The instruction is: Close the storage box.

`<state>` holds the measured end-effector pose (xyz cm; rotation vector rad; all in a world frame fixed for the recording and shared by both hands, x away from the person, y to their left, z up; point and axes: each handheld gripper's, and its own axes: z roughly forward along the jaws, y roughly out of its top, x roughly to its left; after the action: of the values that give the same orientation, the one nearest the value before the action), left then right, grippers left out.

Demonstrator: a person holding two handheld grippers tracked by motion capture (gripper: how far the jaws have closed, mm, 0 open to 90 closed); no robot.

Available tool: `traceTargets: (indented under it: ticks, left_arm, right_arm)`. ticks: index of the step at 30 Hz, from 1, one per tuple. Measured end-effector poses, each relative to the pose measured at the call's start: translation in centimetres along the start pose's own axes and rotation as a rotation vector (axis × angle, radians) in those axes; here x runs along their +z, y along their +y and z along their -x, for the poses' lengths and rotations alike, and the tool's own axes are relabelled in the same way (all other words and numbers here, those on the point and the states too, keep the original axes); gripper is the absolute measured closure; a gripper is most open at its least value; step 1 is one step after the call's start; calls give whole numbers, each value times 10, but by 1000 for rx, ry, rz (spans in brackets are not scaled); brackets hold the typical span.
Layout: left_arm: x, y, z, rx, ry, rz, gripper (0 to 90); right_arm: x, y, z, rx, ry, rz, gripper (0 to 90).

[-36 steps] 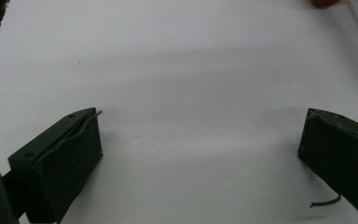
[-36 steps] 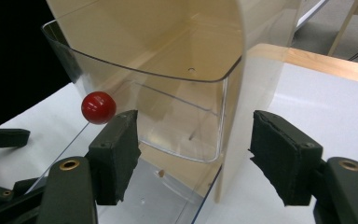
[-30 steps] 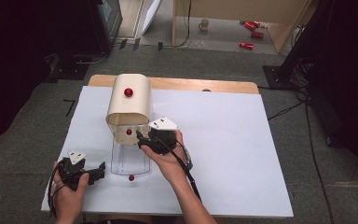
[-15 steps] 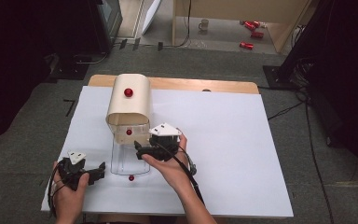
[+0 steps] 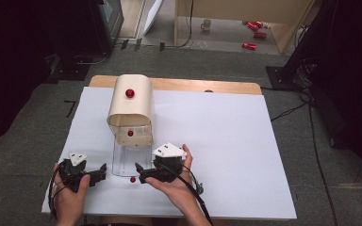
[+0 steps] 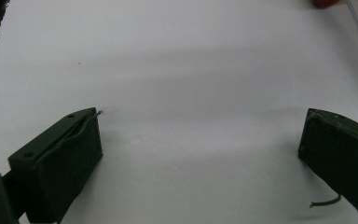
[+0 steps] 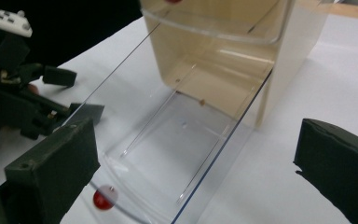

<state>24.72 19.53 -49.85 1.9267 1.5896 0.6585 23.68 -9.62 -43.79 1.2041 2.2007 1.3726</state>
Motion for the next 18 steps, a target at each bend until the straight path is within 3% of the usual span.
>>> traceTargets:
  ticks: [12,18]
  left_arm:
    - [0,0,0,1,0,-1,0]
    - [0,0,0,-1,0,0,0]
  right_arm:
    - [3,-31,-6,17,41,-27,0]
    - [14,-44,-8,25,55,-53,0]
